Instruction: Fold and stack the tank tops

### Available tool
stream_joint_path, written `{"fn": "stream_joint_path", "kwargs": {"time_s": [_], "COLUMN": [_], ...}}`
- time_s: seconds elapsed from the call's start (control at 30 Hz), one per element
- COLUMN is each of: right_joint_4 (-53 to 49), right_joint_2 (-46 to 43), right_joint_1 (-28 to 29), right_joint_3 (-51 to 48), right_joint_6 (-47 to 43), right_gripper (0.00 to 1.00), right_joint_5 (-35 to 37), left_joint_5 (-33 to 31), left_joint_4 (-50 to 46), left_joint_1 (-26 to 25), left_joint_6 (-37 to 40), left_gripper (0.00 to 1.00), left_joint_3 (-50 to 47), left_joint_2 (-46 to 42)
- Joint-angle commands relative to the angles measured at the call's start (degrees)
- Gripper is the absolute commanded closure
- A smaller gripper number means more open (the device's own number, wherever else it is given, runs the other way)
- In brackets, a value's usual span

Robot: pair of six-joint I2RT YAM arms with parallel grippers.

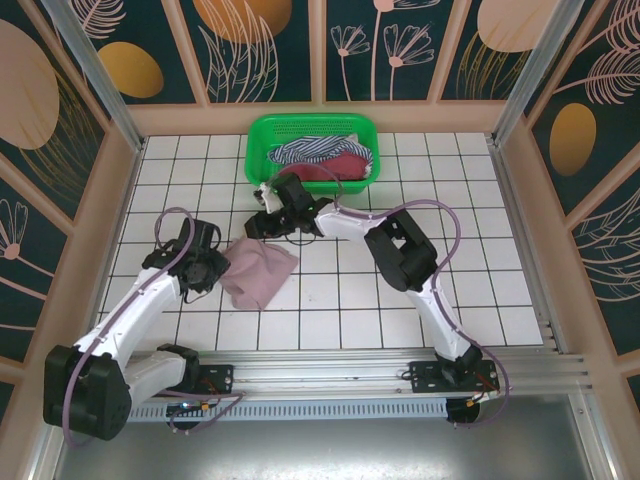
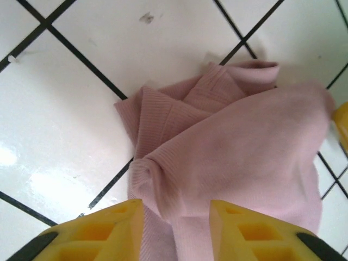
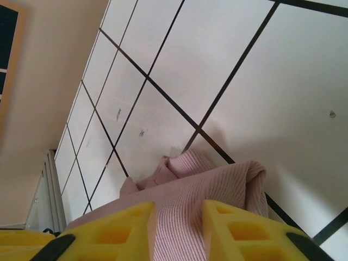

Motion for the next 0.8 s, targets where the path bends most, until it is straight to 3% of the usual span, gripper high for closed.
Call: {"fn": "stream_joint_path", "kwargs": {"time_s": [0.0, 0.13, 0.4, 0.77], "right_joint_4": [3.4, 1.9, -0.6, -1.3], "right_joint_2": [-3.8, -10.7, -25.2, -32.4], "right_joint_1": [-2.0, -3.6, -3.5, -2.0], "right_joint_3": [-1.2, -9.3, -28.1, -38.4], "right_joint_6": [-0.2, -3.8, -8.4, -8.0], "right_gripper": [0.65, 0.59, 0.55, 0.52], "right_joint_5": [0.4, 1.0, 3.0, 4.5], "left_joint_5": [2.2, 7.5, 6.1, 5.2], "left_joint_4": [-5.0, -5.5, -4.5, 3.2], "left_joint_1": [0.3, -1.1, -16.6, -19.8], "left_joint_6": [1.0, -3.1, -11.0, -6.9], "left_gripper": [0.61, 0.60, 0.57, 0.55], "left_joint_3": [2.9, 0.8, -2.2, -5.5], "left_joint_2": [-2.3, -6.9, -5.2, 2.7]}}
